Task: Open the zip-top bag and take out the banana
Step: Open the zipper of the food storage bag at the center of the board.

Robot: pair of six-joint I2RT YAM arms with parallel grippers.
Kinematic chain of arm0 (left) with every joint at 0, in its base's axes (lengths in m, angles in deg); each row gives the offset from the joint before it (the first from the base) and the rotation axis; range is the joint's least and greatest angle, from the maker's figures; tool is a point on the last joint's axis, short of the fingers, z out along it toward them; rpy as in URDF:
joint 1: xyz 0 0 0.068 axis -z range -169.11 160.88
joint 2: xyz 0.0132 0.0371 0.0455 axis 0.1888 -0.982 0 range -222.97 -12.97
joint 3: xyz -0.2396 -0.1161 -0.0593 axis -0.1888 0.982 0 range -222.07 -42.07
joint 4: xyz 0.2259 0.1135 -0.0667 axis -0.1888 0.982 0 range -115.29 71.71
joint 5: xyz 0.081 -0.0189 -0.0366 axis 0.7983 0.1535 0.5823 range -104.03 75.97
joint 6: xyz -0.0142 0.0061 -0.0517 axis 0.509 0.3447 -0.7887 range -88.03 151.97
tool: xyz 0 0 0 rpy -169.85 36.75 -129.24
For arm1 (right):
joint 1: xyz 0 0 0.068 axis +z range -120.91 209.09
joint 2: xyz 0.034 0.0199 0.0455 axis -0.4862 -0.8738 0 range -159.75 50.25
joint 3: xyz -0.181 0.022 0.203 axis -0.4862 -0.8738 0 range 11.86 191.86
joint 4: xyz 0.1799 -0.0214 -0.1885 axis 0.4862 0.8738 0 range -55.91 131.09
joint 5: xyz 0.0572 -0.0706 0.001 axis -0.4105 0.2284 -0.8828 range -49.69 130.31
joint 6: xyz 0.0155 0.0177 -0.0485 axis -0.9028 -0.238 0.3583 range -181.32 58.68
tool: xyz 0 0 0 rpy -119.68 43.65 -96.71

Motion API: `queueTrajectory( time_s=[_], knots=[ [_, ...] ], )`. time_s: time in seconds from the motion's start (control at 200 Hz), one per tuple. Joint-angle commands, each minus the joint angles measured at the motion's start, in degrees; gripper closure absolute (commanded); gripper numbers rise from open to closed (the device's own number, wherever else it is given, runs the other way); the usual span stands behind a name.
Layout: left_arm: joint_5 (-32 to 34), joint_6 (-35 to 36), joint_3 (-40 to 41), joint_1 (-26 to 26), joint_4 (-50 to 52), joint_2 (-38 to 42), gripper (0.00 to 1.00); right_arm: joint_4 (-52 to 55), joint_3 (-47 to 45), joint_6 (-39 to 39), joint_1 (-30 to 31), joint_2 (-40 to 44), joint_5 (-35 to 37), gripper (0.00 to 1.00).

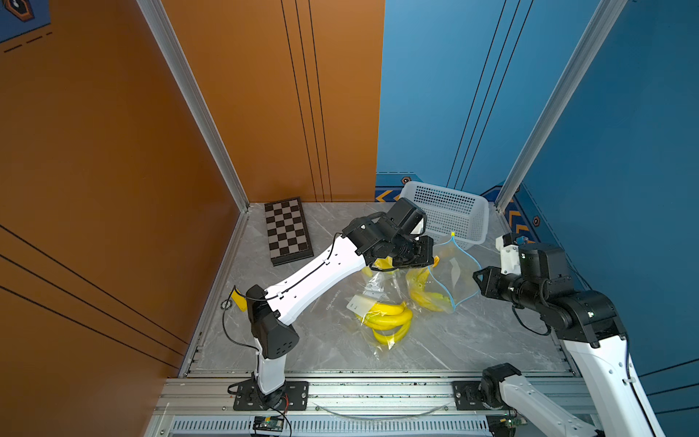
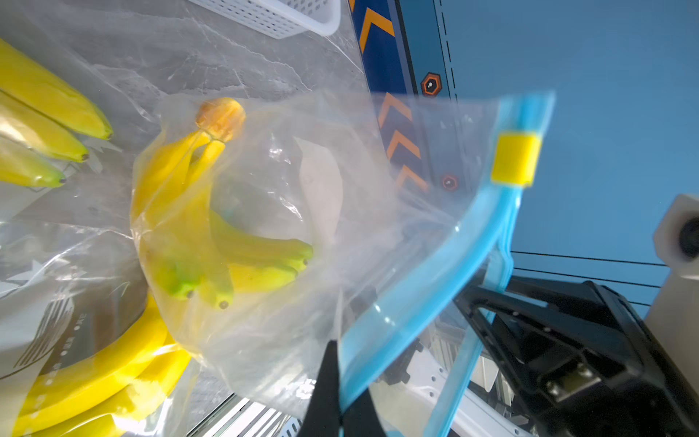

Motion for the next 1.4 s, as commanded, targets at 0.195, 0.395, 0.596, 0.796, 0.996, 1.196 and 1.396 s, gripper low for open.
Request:
queueTrajectory(
  time_s=[0.195, 0.395, 0.596, 0.796, 0.996, 1.196, 1.396],
  knots=[
    [-2.44, 2.81, -6.94, 1.84, 6.25, -3.38, 1.0, 3.71, 4.34, 5.03, -1.64, -3.62, -5.01, 0.63],
    [-1.97, 3.72, -4.39, 1.74, 7.84, -2.19, 1.0, 3.22, 5.15, 3.21, -2.86, -2.75, -5.8, 1.0],
    [-1.39, 4.71, -5.34, 2.33, 9.89, -3.8, 0.65, -0.79, 4.48, -1.49, -2.16, -0.52, -9.06, 1.0],
    [0.15, 6.57, -9.84, 2.71, 14.06, -4.83, 0.67, -1.56, 1.68, -3.37, -2.1, 0.9, -8.26, 1.0],
    [-0.68, 8.36, -10.39, 2.23, 18.34, -3.39, 0.9, -1.06, 1.41, -3.29, -2.16, 1.3, -5.14, 1.0],
    [-1.56, 9.18, -12.61, -0.09, 19.9, -2.95, 0.94, -1.21, 3.46, -3.03, -2.24, 0.62, -1.88, 1.0],
    [-0.08, 9.93, -20.61, -0.67, 21.84, -5.49, 0.94, -1.21, 7.78, 0.69, -3.52, -0.88, 0.21, 1.0]
  ],
)
